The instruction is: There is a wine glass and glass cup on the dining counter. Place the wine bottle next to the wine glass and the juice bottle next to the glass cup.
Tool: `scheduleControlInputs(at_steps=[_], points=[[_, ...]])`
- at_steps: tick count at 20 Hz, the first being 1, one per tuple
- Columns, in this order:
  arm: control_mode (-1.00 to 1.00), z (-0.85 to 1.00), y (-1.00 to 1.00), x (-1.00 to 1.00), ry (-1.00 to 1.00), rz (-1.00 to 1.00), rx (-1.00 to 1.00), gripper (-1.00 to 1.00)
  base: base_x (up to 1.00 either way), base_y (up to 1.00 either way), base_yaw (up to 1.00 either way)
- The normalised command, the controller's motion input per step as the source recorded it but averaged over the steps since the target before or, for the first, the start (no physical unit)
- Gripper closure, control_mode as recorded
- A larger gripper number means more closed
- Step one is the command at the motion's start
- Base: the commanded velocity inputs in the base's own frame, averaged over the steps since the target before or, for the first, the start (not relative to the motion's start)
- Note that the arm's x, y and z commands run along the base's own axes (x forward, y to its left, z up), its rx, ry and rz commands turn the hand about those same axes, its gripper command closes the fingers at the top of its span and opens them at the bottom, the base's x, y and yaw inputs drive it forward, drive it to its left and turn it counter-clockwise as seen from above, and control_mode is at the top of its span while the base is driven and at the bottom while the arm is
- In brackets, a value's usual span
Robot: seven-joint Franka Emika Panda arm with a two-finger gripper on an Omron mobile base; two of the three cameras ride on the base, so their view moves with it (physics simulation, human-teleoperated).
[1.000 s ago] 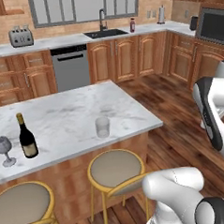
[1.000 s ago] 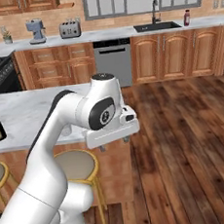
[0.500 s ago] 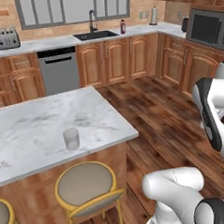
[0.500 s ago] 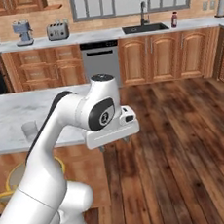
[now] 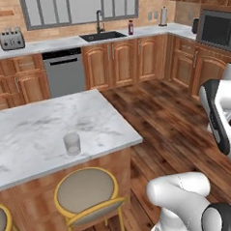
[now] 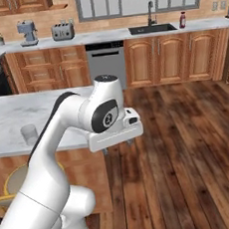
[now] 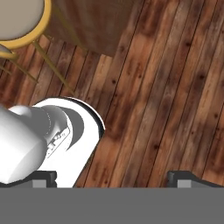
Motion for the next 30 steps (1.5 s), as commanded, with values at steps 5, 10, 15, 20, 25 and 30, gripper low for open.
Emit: scheduleControlInputs(at_steps=[5, 10, 15, 20, 25, 30], points=[[1.0, 0.0, 0.0, 0.0, 0.0, 0.0, 0.0, -1.0, 0.62, -0.52, 0.01], [1.0, 0.0, 0.0, 0.0, 0.0, 0.0, 0.0, -1.0, 0.44, -0.53, -0.02], [1.0, 0.0, 0.0, 0.0, 0.0, 0.0, 0.0, -1.0, 0.19, -0.62, -0.05], [1.0, 0.0, 0.0, 0.0, 0.0, 0.0, 0.0, -1.0, -0.1, -0.71, -0.04], [1.0, 0.0, 0.0, 0.0, 0.0, 0.0, 0.0, -1.0, -0.25, -0.58, -0.07], [1.0, 0.0, 0.0, 0.0, 0.0, 0.0, 0.0, -1.0, 0.23, -0.53, -0.07]])
